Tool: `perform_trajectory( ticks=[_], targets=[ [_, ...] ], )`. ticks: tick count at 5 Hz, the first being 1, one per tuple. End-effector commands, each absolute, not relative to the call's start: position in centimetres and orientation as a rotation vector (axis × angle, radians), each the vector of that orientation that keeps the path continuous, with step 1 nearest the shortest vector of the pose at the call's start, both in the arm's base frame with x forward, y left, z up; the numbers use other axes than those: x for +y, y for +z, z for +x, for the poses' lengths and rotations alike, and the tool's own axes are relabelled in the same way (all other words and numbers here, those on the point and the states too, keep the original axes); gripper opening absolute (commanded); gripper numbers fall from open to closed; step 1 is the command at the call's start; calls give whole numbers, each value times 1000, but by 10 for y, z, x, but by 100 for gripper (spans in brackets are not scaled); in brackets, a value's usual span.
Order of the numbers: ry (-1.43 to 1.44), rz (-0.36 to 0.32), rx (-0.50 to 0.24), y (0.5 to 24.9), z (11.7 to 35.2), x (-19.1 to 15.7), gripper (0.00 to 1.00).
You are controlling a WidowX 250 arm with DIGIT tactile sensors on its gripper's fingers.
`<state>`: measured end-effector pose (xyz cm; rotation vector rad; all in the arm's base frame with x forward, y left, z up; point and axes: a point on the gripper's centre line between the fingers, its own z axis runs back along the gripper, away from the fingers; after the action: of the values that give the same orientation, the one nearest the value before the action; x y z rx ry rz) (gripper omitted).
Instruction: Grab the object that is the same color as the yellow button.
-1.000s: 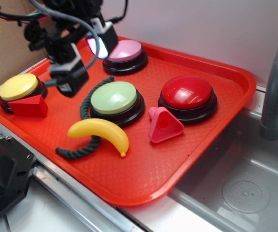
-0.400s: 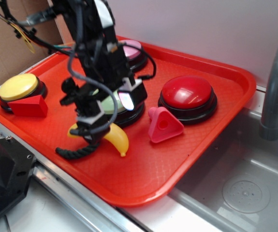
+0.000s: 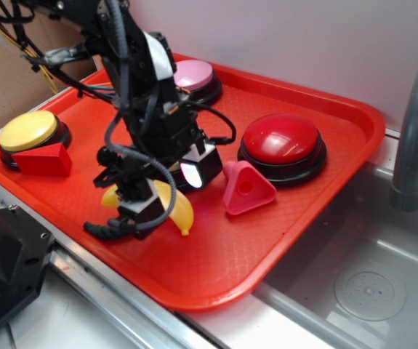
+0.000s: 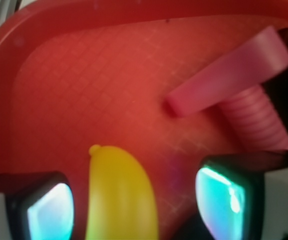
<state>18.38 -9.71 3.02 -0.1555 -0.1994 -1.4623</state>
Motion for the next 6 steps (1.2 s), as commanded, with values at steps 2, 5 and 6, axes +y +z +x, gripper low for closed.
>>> perform_trajectory(
  ticks=[2, 5, 6],
  targets=[
    [-1554, -133, -233, 25, 181, -104, 0],
    [-1374, -127, -253, 73, 194, -96, 0],
    [-1122, -114, -226, 112, 192, -79, 0]
  ],
)
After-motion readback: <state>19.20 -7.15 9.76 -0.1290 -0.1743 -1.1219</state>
